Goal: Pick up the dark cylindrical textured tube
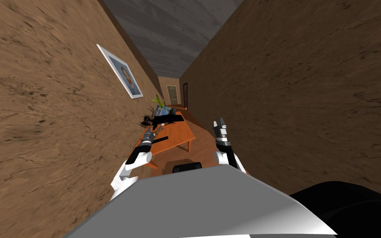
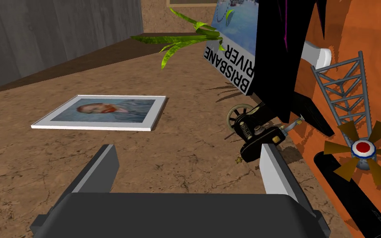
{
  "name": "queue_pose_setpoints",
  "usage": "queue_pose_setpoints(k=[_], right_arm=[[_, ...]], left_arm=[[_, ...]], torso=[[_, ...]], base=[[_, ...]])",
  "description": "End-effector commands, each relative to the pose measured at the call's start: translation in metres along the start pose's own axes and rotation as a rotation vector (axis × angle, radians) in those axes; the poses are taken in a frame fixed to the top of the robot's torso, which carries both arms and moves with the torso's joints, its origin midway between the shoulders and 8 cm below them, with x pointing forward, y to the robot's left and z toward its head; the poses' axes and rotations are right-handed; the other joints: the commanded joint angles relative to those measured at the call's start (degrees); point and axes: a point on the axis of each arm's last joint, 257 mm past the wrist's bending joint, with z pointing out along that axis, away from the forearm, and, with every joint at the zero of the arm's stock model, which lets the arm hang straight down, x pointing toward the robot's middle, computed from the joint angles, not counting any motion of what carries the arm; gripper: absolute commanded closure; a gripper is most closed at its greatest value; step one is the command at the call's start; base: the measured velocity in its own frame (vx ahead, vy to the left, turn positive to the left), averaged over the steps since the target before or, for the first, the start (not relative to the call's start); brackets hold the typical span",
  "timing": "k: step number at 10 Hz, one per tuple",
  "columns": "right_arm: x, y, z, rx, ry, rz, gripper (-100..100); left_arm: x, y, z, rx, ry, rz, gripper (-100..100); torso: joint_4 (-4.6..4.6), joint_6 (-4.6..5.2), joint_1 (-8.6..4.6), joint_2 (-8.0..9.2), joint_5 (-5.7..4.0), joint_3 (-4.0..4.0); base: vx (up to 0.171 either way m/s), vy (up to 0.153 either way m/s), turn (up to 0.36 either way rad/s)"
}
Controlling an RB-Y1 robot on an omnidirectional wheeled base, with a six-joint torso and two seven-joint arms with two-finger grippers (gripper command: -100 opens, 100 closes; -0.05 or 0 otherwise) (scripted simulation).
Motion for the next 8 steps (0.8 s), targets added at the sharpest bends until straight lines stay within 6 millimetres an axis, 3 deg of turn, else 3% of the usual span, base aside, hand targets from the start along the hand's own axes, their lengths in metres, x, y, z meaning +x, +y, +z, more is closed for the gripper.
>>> queue_pose_setpoints(k=[1, 4, 8], right_arm=[[0.0, 0.0, 0.0, 0.0, 0.0, 0.0, 0], [0.0, 0.0, 0.0, 0.0, 0.0, 0.0, 0], [0.0, 0.0, 0.0, 0.0, 0.0, 0.0, 0]], left_arm=[[-0.006, 0.021, 0.007, -0.062, -0.014, -0.009, -100], [-0.014, 0.06, 0.018, -0.168, -0.034, -0.025, -100], [-0.019, 0.092, 0.027, -0.265, -0.05, -0.04, -100]], torso=[[0.0, 0.0, 0.0, 0.0, 0.0, 0.0], [-0.01, -0.01, 0.04, -0.03, 0.01, -0.02], [-0.02, -0.01, 0.12, -0.07, 0.03, -0.04]], base=[[-0.025, -0.029, -0.08], [-0.019, -0.024, -0.072], [-0.008, -0.005, -0.048]])
